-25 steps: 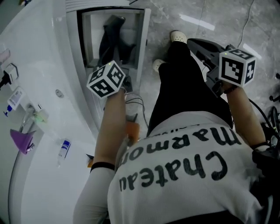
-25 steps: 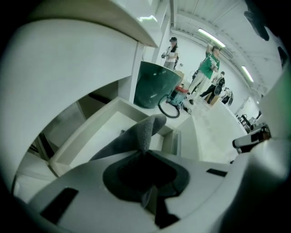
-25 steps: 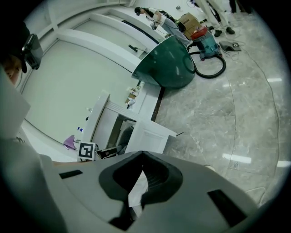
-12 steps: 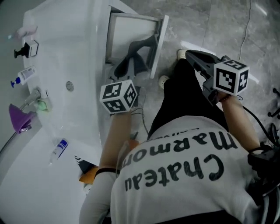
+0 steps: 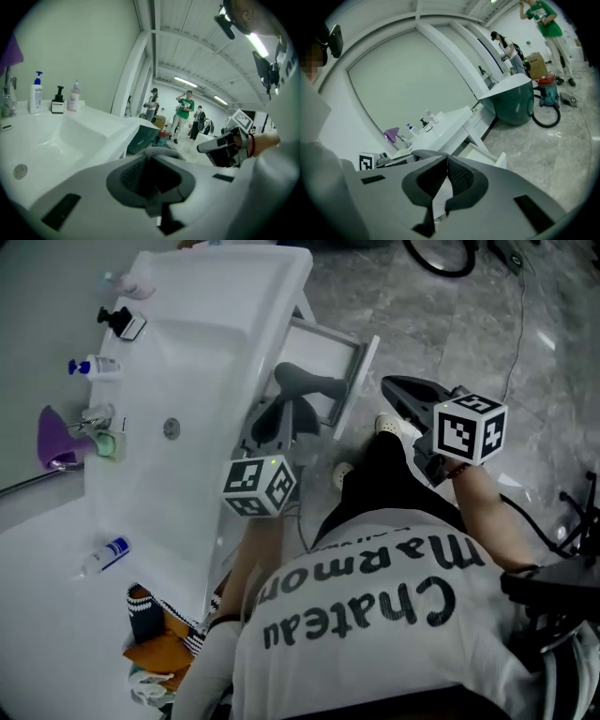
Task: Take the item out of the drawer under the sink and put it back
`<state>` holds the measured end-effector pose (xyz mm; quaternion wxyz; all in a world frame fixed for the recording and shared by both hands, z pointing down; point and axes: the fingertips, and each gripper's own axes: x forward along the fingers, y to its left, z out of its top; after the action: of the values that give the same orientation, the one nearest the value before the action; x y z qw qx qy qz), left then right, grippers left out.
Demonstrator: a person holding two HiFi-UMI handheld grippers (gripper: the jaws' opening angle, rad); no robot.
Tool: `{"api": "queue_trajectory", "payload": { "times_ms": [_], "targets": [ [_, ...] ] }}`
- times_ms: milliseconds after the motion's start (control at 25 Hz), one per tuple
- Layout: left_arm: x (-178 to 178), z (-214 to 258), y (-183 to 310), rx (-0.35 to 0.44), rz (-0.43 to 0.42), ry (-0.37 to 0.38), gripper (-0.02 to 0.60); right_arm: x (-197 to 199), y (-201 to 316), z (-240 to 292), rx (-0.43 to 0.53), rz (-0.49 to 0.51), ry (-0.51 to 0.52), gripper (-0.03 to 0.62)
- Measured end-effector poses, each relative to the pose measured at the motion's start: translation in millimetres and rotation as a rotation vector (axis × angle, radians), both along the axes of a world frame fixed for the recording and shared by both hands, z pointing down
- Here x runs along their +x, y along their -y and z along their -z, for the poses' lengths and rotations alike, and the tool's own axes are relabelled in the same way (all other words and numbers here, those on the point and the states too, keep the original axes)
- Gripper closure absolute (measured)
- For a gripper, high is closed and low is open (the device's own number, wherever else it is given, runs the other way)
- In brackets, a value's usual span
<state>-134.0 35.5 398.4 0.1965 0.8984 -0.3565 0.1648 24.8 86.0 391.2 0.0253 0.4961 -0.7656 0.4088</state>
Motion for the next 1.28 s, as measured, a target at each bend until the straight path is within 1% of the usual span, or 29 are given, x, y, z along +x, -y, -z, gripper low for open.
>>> {"api": "queue_trajectory", "payload": {
  "times_ms": [280, 520, 680, 800, 920, 1040, 1160, 1280],
  "targets": [
    [-25, 59, -12, 0.084, 0.031, -0.128, 0.551, -49, 8, 53, 0.106, 0.075, -0.036, 0.583],
    [-42, 128, -24, 0.212, 0.046, -0.216, 0.551, -82, 14, 113, 0.23, 0.133, -0.063, 0.583],
    [-56, 172, -35, 0.314, 0.072, -0.225, 0.551, -102, 12, 151, 0.312, 0.187, -0.072, 0.583],
    [-72, 186, -37, 0.373, 0.092, -0.228, 0.551, -127, 14, 160, 0.358, 0.232, -0.075, 0.583],
    [-81, 193, -43, 0.399, 0.098, -0.232, 0.551, -150, 7, 163, 0.373, 0.279, -0.082, 0.583],
    [-90, 206, -48, 0.434, 0.117, -0.229, 0.551, -167, 1, 174, 0.41, 0.33, -0.106, 0.583],
    [-99, 215, -53, 0.458, 0.131, -0.229, 0.551, -174, -4, 181, 0.433, 0.346, -0.133, 0.583],
    [-113, 215, -48, 0.474, 0.148, -0.234, 0.551, -184, 3, 182, 0.44, 0.353, -0.141, 0.583]
  ]
}}
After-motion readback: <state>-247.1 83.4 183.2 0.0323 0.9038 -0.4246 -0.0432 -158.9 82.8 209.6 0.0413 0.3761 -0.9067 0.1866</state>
